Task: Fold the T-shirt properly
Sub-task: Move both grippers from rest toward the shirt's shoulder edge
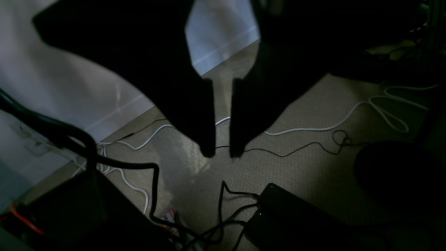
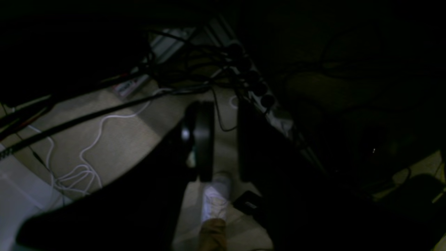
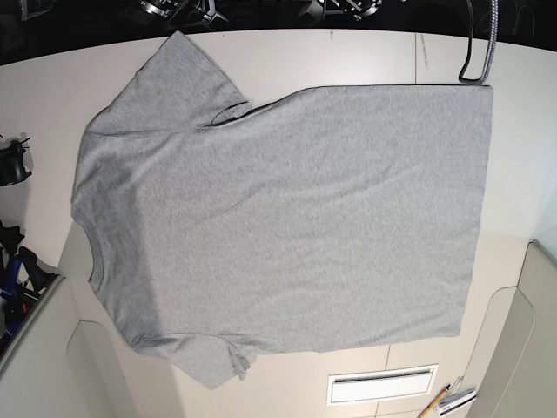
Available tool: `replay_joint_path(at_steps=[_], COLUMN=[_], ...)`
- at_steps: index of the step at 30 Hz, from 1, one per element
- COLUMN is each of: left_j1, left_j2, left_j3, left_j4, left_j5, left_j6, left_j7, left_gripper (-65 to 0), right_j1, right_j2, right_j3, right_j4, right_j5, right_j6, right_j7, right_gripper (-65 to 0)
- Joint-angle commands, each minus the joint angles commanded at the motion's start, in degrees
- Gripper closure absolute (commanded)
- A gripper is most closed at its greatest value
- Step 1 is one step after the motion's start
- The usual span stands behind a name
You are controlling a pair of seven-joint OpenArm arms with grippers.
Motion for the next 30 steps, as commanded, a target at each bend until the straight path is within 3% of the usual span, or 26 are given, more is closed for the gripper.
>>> replay_joint_path(at_steps=[18,19,22,24,30], left_j1=[5.09,5.68,7.78,9.53,15.08], left_j2=[-4.85,-5.33,-7.65,-9.16,-13.73], left_j3=[0.00,0.00,0.00,-0.11,-0.11], left_j4=[2.54,3.45,6.88,9.68,19.08], left_j5=[-1.53,-1.88,-4.90,-5.86,-10.47], left_j6=[-0.02,-0.02,-0.02,-0.02,-0.02], left_j7=[-1.73,-1.73,-1.68,-1.49,-1.49], left_gripper=[-10.3,-10.3,-10.3,-10.3,-10.3], right_j1=[-1.11,-1.14,-1.97,-3.65,-11.82], right_j2=[2.82,3.17,4.72,6.19,12.35], right_j3=[0.00,0.00,0.00,0.00,0.00], right_j4=[0.28,0.28,0.76,2.75,15.04], right_j5=[0.00,0.00,0.00,0.00,0.07], right_j6=[0.04,0.42,4.37,5.99,6.14], right_j7=[-0.04,-0.04,-0.04,-0.04,-0.04], right_gripper=[-12.5,-12.5,-12.5,-12.5,-12.5])
